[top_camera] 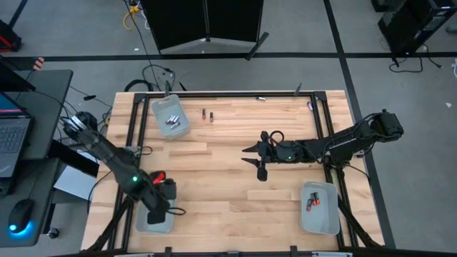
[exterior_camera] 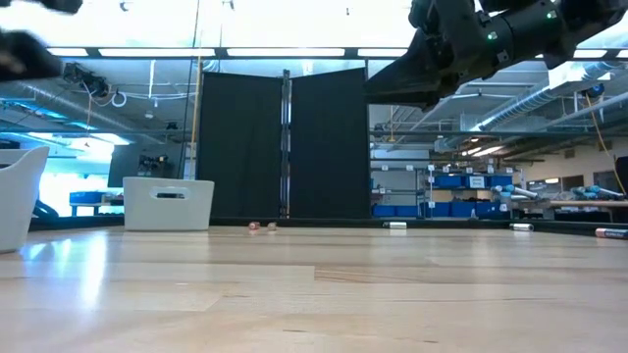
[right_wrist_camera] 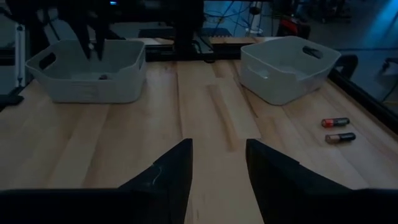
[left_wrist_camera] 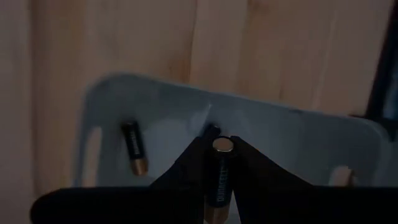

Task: Sort batteries
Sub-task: Put the black-brown battery into the bottom left gray bin, then put the silver battery into the top left gray bin

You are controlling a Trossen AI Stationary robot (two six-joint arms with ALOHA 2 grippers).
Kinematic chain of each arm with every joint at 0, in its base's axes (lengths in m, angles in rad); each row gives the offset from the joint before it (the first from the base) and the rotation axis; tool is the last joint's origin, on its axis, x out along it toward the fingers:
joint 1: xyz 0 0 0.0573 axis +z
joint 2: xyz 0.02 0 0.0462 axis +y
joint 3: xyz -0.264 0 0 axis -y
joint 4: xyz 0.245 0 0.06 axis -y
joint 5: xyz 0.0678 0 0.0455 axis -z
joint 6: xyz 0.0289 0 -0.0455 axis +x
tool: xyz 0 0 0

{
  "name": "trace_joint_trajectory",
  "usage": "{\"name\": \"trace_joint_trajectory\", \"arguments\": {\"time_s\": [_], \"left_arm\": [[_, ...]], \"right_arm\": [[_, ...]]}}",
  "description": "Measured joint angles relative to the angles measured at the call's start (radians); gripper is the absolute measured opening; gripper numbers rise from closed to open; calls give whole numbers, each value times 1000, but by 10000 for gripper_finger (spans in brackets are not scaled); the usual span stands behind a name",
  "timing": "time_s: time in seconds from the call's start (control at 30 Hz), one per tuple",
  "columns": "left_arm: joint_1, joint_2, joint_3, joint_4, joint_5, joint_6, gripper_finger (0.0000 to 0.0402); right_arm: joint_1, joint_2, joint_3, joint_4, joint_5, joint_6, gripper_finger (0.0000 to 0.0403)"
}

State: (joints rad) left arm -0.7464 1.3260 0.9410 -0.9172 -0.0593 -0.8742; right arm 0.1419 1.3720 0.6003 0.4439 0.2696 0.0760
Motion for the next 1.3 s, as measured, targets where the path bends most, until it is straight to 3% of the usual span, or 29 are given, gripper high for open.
{"name": "trace_joint_trajectory", "arguments": {"time_s": [0.2,0.53,0.63,0.83,0.97,1.13,1.2,1.3], "left_arm": [[-30,6,-139,167,-11,-84,53],[-29,6,-263,266,-18,-133,53],[-29,6,-267,269,-17,-147,56],[-29,6,-225,268,25,-151,123],[-28,6,-165,235,-10,-147,135],[-28,0,-113,252,-135,-84,120],[-22,-1,-114,324,-217,-16,101],[27,-2,-132,482,-239,103,58]], "right_arm": [[-11,0,0,0,-10,-1,158],[-35,0,0,-25,-13,9,157],[-41,0,0,-28,-14,10,156],[-48,0,0,-27,-28,1,156],[-62,-12,0,-37,-32,-2,157],[-131,-72,0,-84,-32,6,156],[-198,-97,11,-165,-32,33,156],[-319,-101,61,-348,-46,60,156]]}}
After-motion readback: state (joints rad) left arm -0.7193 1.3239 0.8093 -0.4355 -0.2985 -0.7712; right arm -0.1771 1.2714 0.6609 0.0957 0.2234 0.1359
